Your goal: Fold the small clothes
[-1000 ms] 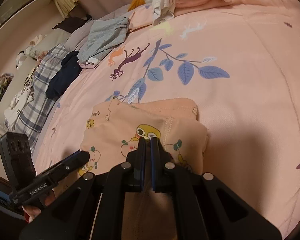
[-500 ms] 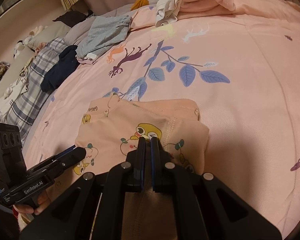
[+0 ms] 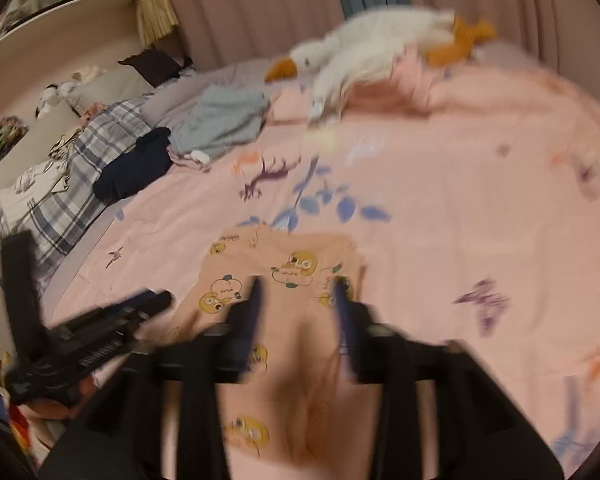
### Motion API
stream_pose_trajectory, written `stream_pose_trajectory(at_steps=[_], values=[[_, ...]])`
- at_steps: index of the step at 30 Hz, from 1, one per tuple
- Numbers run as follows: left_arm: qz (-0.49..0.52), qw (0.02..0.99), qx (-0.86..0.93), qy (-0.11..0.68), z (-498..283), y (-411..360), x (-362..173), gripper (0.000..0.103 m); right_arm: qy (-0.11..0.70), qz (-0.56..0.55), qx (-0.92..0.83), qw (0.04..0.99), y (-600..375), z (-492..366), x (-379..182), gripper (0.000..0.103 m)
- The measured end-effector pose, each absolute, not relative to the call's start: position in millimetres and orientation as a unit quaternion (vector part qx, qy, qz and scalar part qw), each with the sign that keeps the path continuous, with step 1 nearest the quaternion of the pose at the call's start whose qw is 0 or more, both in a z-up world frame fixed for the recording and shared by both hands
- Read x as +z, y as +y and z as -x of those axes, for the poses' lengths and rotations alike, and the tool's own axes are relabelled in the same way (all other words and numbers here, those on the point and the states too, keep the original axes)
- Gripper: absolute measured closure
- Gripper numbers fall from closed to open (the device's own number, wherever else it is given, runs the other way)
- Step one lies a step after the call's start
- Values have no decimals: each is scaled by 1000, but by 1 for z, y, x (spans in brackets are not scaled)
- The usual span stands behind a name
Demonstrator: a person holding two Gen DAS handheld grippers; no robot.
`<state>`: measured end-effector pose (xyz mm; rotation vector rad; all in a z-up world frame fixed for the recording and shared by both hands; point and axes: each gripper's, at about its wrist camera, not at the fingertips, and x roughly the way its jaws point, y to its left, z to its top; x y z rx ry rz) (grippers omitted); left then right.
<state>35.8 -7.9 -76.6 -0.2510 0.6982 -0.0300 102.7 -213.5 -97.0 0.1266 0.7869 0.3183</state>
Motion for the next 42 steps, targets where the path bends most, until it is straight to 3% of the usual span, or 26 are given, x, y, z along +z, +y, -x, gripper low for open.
stream_pose_trajectory(at_steps=[2,4,6,10,15,30,42], values=[[127,940,-21,317,-15,-11,-56,55,362,-56,149,919,-219,-83,-82,36],[126,951,-14,281,10,-14,-37,11,366,-59,149,917,-223,-72,-71,23],[119,960,-15,254,29,-20,-23,2,375,-73,142,913,-229,-63,-62,16],[71,965,-20,252,43,-33,-13,2,376,-93,131,912,-237,-46,-52,8],[64,965,-3,256,45,-34,-14,2,385,-100,112,911,-241,-38,-54,5],[145,961,-7,236,52,-18,-7,2,384,-92,119,911,-232,-28,-46,4],[111,962,34,248,48,-27,-10,2,375,-75,107,918,-234,-25,-41,3]])
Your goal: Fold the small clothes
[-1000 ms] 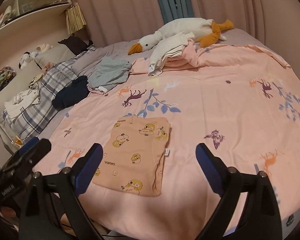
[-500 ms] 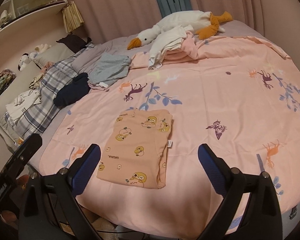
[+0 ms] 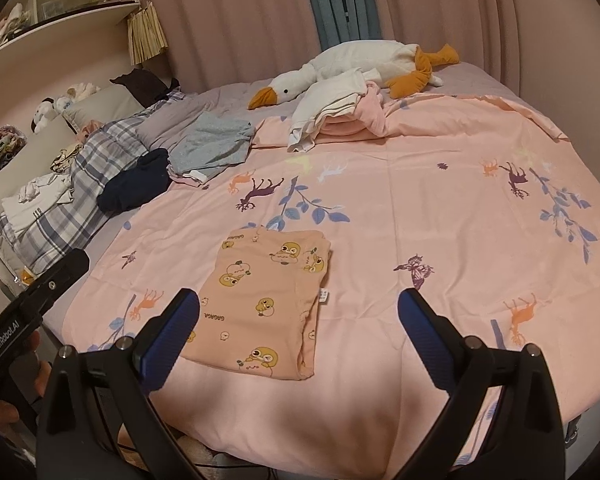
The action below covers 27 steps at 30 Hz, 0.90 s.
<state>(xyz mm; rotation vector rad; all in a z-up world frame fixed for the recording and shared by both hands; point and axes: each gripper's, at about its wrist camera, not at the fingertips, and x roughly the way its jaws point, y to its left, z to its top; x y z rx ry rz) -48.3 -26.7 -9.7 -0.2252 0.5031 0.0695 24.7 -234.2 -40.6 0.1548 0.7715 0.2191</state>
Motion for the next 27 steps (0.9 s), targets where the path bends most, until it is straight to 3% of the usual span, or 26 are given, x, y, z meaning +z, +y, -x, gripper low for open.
stream_pose_trajectory(at_steps=[27], values=[[69,960,30,271,42,-49,-14,2,381,-61,79,919,-234,-27,-44,3]])
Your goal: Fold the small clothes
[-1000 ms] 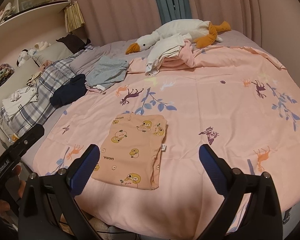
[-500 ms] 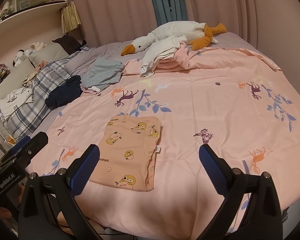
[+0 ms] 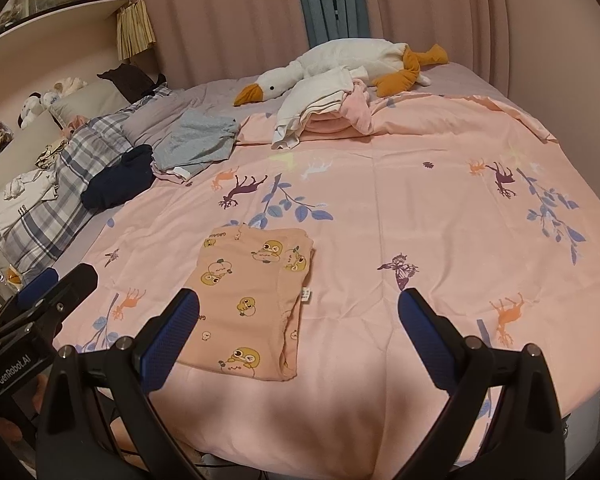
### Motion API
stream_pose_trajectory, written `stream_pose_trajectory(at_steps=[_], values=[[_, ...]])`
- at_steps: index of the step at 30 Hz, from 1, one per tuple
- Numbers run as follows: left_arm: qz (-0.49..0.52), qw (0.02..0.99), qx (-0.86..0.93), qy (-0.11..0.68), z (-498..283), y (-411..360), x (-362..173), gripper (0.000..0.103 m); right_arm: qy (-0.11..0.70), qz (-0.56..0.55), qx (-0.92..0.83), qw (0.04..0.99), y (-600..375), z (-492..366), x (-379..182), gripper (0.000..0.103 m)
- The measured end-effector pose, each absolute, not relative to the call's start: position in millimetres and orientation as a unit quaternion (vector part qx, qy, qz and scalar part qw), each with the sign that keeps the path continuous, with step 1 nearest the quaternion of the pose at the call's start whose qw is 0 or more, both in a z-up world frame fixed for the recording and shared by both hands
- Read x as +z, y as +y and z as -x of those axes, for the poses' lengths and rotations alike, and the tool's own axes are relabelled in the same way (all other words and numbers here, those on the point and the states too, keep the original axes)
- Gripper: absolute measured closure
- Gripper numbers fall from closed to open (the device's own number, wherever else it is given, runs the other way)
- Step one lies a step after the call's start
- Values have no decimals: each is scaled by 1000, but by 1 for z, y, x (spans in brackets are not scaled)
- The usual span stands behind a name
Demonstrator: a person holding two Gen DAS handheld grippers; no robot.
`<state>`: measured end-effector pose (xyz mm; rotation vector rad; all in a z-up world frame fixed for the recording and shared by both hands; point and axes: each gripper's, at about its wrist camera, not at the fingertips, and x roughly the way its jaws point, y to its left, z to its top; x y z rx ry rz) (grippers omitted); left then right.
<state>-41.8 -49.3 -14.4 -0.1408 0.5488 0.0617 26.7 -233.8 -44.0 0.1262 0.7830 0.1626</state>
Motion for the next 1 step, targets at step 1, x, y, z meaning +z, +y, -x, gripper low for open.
stream_pose_trajectory(at_steps=[1], values=[[67,960,33,271,42,-50,-14,2,382,-60,79,919,-233,-27,-44,3]])
